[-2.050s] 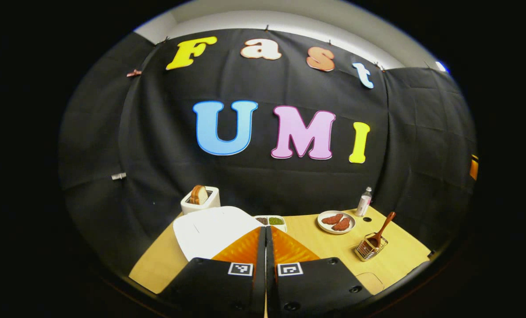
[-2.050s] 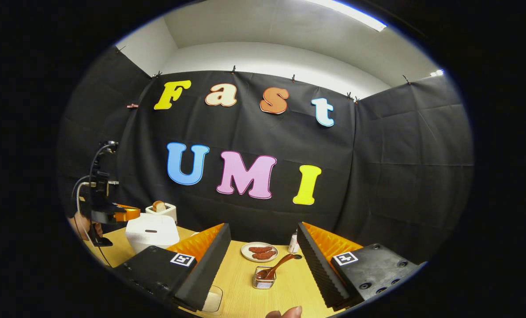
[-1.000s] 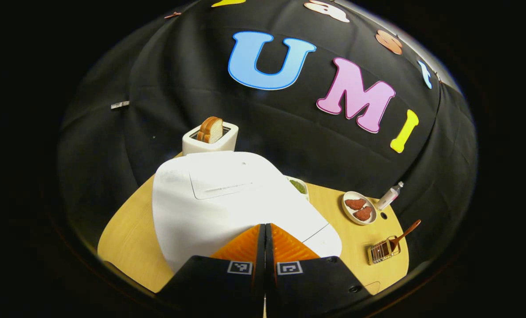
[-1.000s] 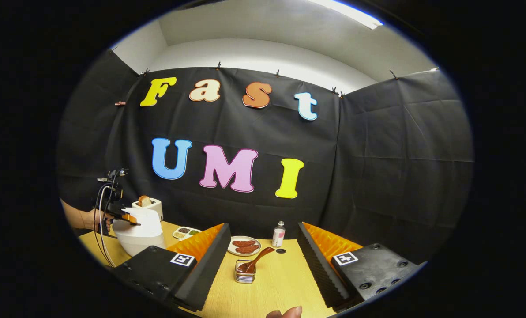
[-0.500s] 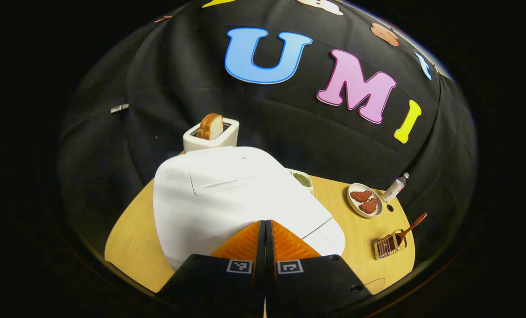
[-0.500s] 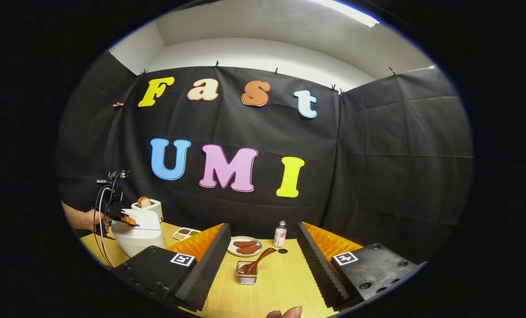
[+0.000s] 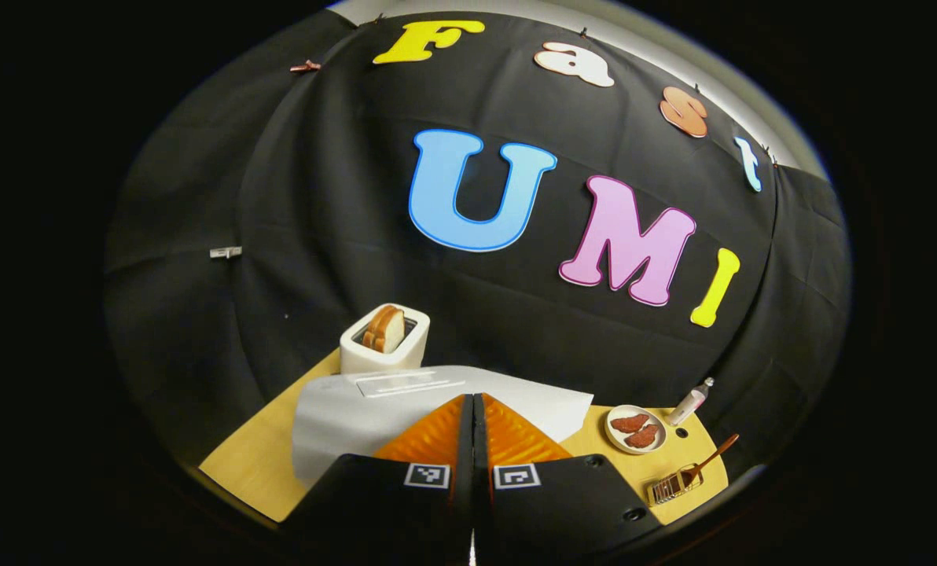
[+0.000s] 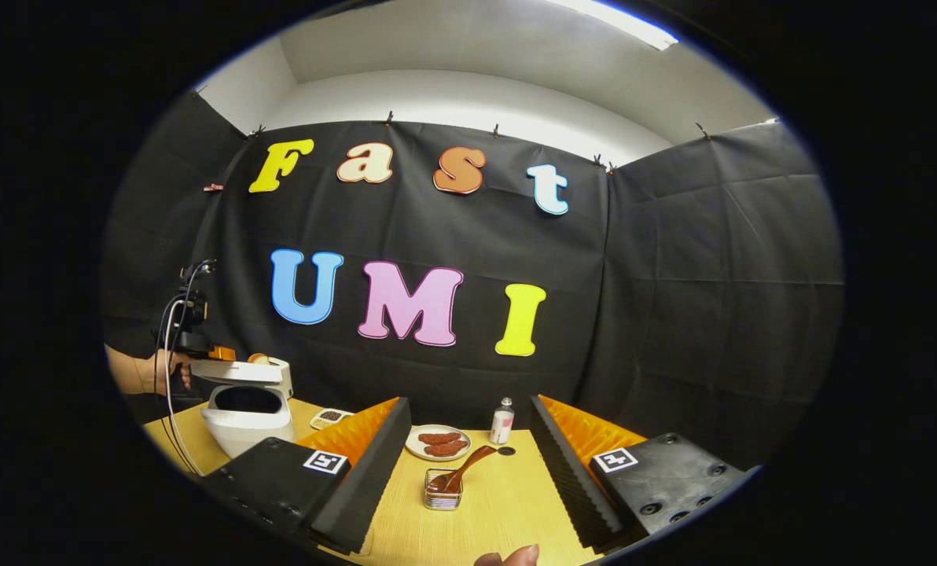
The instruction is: Close the left gripper, press the button to open the rice cooker; take a wooden spoon from the chopstick holder with the right hand, scoop a spoonful of rice and pour it into the rice cooker, then put the wooden spoon back into the chopstick holder.
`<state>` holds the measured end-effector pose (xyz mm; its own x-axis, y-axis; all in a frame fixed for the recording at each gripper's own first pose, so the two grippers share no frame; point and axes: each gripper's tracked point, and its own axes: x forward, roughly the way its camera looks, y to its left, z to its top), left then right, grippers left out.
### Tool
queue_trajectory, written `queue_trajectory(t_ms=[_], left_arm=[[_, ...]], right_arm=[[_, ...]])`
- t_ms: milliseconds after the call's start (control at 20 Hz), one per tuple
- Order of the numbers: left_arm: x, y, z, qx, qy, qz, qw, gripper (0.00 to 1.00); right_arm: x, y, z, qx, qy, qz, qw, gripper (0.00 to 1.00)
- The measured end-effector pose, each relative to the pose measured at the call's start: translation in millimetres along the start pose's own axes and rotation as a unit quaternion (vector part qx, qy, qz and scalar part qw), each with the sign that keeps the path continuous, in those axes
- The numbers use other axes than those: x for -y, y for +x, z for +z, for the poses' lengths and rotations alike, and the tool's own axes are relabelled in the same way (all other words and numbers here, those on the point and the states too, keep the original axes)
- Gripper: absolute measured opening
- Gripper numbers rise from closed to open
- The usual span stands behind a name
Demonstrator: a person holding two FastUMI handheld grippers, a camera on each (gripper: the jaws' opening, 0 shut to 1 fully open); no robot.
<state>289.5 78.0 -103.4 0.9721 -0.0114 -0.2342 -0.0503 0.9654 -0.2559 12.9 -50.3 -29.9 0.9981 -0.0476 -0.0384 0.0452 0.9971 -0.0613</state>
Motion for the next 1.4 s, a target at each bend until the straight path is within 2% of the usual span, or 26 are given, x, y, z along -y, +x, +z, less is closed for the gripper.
queue_trajectory(t_ms=[250,400,600,650,750,800,850,950,1050,1250,1400], left_arm=[[-4.8,-19.4,40.9,0.071,0.009,0.013,0.997,0.06],[-8.9,-36.6,49.0,0.092,0.008,0.019,0.996,0.06],[-8.9,-63.9,60.7,0.118,-0.017,0.018,0.993,0.14],[-10.0,-72.8,62.1,0.127,-0.022,0.022,0.991,0.29],[-18.3,-89.2,61.0,0.136,-0.026,0.039,0.990,0.64],[-20.0,-101.2,60.5,0.140,-0.030,0.050,0.988,0.72],[-20.7,-112.0,60.7,0.147,-0.035,0.060,0.987,0.85],[-16.8,-133.1,61.2,0.164,-0.043,0.069,0.983,0.92],[-6.7,-154.7,55.6,0.170,-0.039,0.067,0.982,0.93],[32.4,-191.5,34.9,0.152,0.012,0.045,0.987,0.94],[66.8,-215.5,12.3,0.130,0.028,0.030,0.991,0.94]], right_arm=[[-3.8,-1.8,-0.2,0.000,0.002,0.005,1.000,0.98],[-8.0,-2.4,-1.4,-0.002,0.002,0.009,1.000,0.97],[-14.0,-1.4,-3.2,-0.005,0.000,0.018,1.000,0.97],[-18.1,-0.6,-6.7,-0.011,0.005,0.026,1.000,0.97],[-22.8,1.8,-14.5,-0.025,0.016,0.039,0.999,0.98],[-24.9,3.6,-16.9,-0.031,0.024,0.043,0.998,0.98],[-27.0,5.2,-19.9,-0.036,0.033,0.047,0.998,0.98],[-31.1,9.0,-26.4,-0.044,0.045,0.060,0.996,0.98],[-30.1,13.9,-30.2,-0.043,0.045,0.064,0.996,0.98],[-23.0,33.4,-47.4,-0.048,0.052,0.068,0.995,0.98],[-17.3,54.3,-68.3,-0.058,0.067,0.077,0.993,0.98]])
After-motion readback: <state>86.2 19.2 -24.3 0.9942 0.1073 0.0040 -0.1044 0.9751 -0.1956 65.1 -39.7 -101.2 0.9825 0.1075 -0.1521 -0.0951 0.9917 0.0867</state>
